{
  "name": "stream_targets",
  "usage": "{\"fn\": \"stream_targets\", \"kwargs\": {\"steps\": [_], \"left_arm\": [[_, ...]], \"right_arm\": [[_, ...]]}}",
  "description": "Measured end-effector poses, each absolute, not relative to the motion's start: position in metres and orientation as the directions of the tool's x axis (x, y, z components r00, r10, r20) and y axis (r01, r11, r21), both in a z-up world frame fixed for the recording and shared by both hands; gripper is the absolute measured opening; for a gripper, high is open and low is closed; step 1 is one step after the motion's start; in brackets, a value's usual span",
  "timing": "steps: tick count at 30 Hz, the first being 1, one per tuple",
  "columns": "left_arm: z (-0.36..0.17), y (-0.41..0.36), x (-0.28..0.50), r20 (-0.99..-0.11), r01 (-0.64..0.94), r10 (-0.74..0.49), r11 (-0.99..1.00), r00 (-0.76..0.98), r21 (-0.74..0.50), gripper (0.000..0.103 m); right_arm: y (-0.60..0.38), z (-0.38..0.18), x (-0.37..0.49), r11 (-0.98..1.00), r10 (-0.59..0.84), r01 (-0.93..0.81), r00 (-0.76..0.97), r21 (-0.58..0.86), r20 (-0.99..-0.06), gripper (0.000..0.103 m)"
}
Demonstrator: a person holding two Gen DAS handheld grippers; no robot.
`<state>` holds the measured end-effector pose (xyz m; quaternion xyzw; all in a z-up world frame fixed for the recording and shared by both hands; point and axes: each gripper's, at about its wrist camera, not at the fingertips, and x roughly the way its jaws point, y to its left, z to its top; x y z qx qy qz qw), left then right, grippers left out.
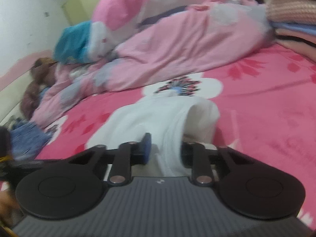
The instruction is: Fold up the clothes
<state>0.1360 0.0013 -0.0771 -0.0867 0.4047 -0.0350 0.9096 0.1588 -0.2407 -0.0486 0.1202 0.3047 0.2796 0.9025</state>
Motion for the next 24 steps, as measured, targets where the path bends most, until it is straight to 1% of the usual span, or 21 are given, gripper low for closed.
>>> {"fn": "stream_targets", "kwargs": {"steps": [2,6,9,12,14,17,20,21,22,23,24], "left_arm": [[-0.077,0.010,0.130,-0.730,-0.026,-0.138,0.978,0.670,-0.208,0.027],[-0.071,0.031,0.117,-0.715,-0.065,-0.147,0.963,0.683,-0.260,0.027],[-0.061,0.046,0.106,-0.687,-0.085,-0.151,0.951,0.711,-0.297,0.032],[-0.048,0.058,0.094,-0.643,-0.087,-0.155,0.941,0.750,-0.327,0.042],[-0.039,0.063,0.088,-0.613,-0.071,-0.170,0.935,0.771,-0.348,0.054],[-0.031,0.059,0.083,-0.583,-0.011,-0.220,0.931,0.782,-0.365,0.065],[-0.029,0.045,0.080,-0.572,0.073,-0.279,0.931,0.771,-0.357,0.074],[-0.030,0.039,0.080,-0.570,0.104,-0.300,0.931,0.765,-0.350,0.075],[-0.030,0.034,0.080,-0.569,0.134,-0.320,0.930,0.757,-0.343,0.079],[-0.032,0.028,0.080,-0.576,0.163,-0.338,0.928,0.744,-0.334,0.081],[-0.035,0.023,0.080,-0.589,0.190,-0.354,0.927,0.727,-0.323,0.081]], "right_arm": [[-0.229,-0.043,0.141,0.794,0.608,-0.483,0.636,0.370,-0.475,0.009],[-0.205,-0.036,0.097,0.723,0.686,-0.606,0.570,0.333,-0.453,0.006],[-0.186,-0.036,0.068,0.638,0.756,-0.702,0.491,0.316,-0.434,0.005],[-0.167,-0.043,0.047,0.560,0.802,-0.765,0.404,0.318,-0.441,0.005],[-0.166,-0.043,0.040,0.552,0.803,-0.773,0.390,0.314,-0.451,0.005],[-0.163,-0.043,0.029,0.539,0.803,-0.784,0.369,0.307,-0.467,0.006],[-0.161,-0.043,0.019,0.526,0.803,-0.795,0.349,0.301,-0.483,0.010],[-0.160,-0.043,0.016,0.522,0.803,-0.799,0.342,0.299,-0.488,0.011],[-0.159,-0.043,0.012,0.517,0.803,-0.803,0.335,0.297,-0.494,0.015],[-0.159,-0.043,0.009,0.513,0.802,-0.806,0.328,0.295,-0.499,0.024],[-0.158,-0.043,0.005,0.508,0.802,-0.810,0.321,0.293,-0.504,0.030]]}}
